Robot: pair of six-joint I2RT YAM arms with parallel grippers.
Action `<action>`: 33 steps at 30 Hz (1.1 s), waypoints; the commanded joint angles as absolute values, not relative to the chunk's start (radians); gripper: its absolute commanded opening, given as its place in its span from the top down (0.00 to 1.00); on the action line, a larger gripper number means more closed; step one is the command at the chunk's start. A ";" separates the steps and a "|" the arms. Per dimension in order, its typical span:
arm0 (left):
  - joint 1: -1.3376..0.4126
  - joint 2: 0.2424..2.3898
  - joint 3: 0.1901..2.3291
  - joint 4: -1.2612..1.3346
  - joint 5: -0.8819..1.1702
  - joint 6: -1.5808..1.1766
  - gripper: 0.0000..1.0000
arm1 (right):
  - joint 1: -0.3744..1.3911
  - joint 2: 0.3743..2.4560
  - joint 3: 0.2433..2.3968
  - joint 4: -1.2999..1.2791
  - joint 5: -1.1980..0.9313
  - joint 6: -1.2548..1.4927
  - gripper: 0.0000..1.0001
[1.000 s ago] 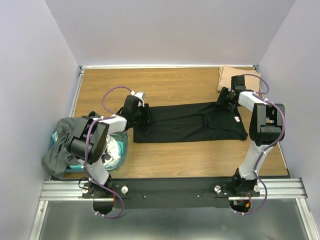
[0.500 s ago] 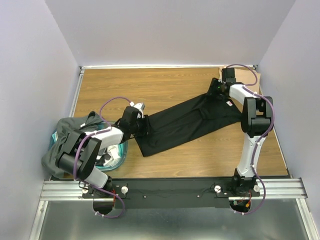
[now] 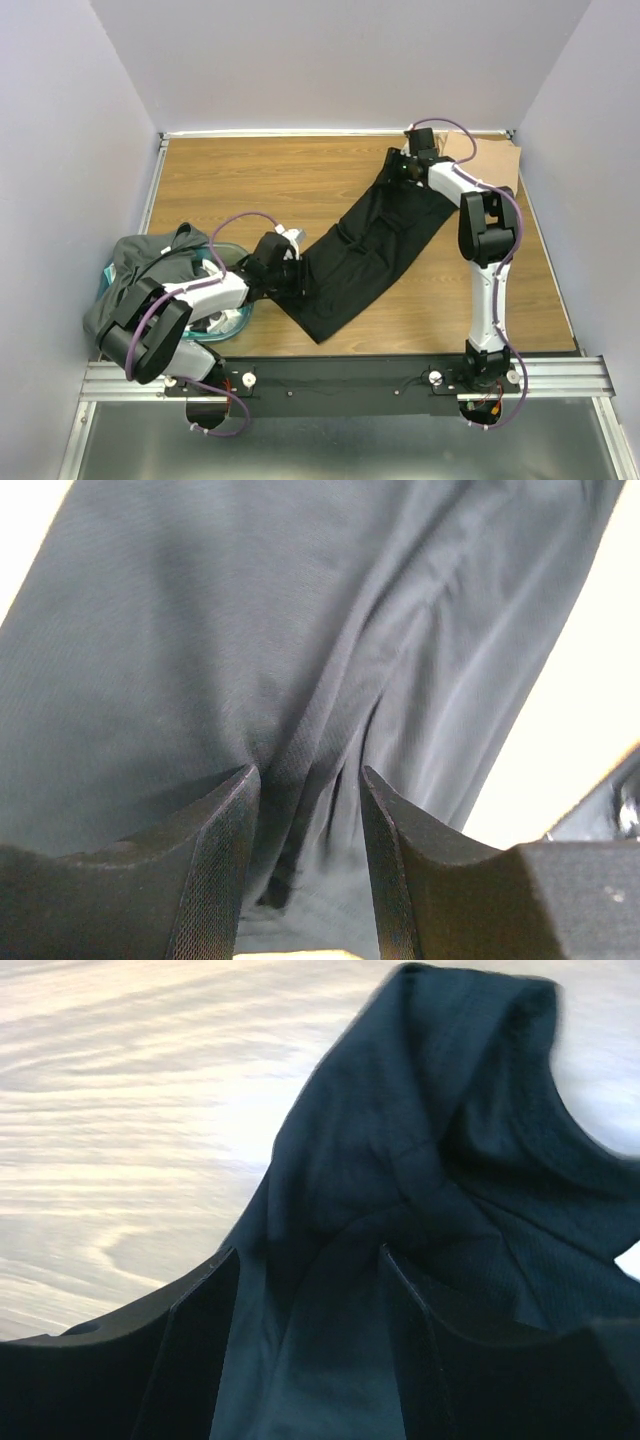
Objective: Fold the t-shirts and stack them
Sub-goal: Fold the tshirt
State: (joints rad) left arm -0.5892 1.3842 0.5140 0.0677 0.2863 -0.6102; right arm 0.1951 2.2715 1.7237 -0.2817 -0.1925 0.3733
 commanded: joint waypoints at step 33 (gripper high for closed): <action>-0.976 1.404 0.664 0.002 0.419 -0.739 0.46 | 0.383 2.614 2.301 -0.474 -0.364 0.425 0.09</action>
